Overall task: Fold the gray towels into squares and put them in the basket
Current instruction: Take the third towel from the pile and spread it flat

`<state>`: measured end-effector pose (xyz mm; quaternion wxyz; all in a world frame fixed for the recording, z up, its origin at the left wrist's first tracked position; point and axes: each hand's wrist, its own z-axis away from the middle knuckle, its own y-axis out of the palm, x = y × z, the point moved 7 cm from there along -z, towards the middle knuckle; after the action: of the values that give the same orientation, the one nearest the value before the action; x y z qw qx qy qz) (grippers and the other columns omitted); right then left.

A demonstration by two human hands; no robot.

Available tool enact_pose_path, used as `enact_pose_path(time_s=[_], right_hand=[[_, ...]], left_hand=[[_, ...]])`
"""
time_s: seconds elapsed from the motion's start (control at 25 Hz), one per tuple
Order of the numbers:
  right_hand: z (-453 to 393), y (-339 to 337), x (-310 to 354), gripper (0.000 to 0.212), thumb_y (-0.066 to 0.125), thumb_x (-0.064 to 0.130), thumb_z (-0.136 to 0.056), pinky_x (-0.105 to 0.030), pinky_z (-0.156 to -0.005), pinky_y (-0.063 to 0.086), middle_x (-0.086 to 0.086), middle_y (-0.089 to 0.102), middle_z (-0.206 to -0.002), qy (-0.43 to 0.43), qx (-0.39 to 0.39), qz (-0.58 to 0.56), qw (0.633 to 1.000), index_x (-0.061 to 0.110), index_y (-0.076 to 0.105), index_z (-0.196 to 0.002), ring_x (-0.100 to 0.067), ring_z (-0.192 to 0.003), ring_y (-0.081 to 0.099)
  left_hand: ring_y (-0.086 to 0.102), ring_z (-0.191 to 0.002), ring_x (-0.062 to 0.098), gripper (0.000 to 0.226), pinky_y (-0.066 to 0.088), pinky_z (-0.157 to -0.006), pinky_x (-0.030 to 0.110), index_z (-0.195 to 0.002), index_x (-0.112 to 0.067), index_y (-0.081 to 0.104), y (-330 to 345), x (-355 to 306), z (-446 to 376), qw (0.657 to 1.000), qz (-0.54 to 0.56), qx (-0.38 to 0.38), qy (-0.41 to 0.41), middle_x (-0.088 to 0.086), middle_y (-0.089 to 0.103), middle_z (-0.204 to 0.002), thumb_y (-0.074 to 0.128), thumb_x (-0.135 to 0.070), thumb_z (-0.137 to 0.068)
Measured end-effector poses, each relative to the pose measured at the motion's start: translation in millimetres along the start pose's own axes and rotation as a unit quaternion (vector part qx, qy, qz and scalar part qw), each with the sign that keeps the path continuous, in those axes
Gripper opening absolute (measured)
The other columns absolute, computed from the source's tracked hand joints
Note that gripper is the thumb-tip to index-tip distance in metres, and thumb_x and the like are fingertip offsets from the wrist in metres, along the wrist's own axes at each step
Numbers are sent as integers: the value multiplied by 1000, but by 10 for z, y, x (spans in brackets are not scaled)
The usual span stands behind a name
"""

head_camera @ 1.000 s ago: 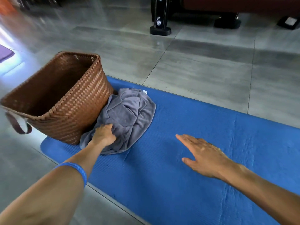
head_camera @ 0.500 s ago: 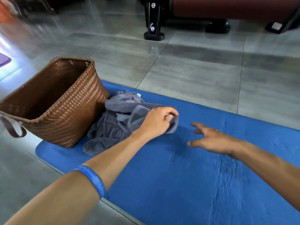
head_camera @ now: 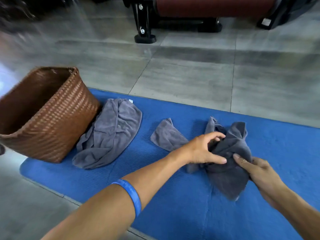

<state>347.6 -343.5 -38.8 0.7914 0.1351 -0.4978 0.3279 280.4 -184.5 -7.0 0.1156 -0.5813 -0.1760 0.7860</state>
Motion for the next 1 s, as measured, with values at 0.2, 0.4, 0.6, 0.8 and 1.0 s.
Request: enact_pose_path(time_s=[0.2, 0.4, 0.6, 0.8, 1.0], right_hand=[[126, -151, -168, 59, 70, 57, -73, -35, -85, 56, -18, 75, -96, 32, -27, -112, 993, 0, 76, -88, -26, -93, 72], [111, -534, -145, 38, 58, 43, -96, -26, -72, 57, 1, 78, -90, 20, -143, -171, 975, 9, 75, -92, -7, -81, 73], [120, -795, -171, 38, 59, 39, -97, -26, -71, 54, 4, 74, -78, -18, -201, -98, 974, 9, 73, -78, -8, -71, 65], [27, -1122, -108, 44, 66, 37, -88, -31, -54, 33, 8, 42, -58, -80, -113, 245, 960, 10, 47, -59, -11, -55, 39], [76, -931, -175, 79, 65, 28, -76, -40, -105, 43, 3, 44, -147, -35, 64, 498, 864, 31, 34, -148, -16, -131, 48]], left_hand=[[63, -89, 19, 44, 53, -76, 34, -107, -36, 52, 260, 623, 22, 971, -217, 48, -84, -6, 66, -95, 78, -36, -71], [59, -83, 19, 10, 44, -73, 31, -83, -26, 60, 10, 592, -3, 984, -120, -74, -107, -4, 63, -83, 61, -21, -91], [60, -81, 7, 13, 47, -77, 26, -90, -26, 67, -166, 388, 17, 974, 65, -156, -148, -8, 66, -82, 56, -26, -97], [66, -88, 20, 13, 51, -73, 34, -85, -24, 68, -253, 309, 36, 958, -9, -218, -184, -4, 71, -85, 62, -34, -91], [67, -104, 9, 52, 53, -92, 29, -105, -29, 69, 99, -358, -140, 991, 114, -74, 0, -8, 74, -103, 60, 13, -76]])
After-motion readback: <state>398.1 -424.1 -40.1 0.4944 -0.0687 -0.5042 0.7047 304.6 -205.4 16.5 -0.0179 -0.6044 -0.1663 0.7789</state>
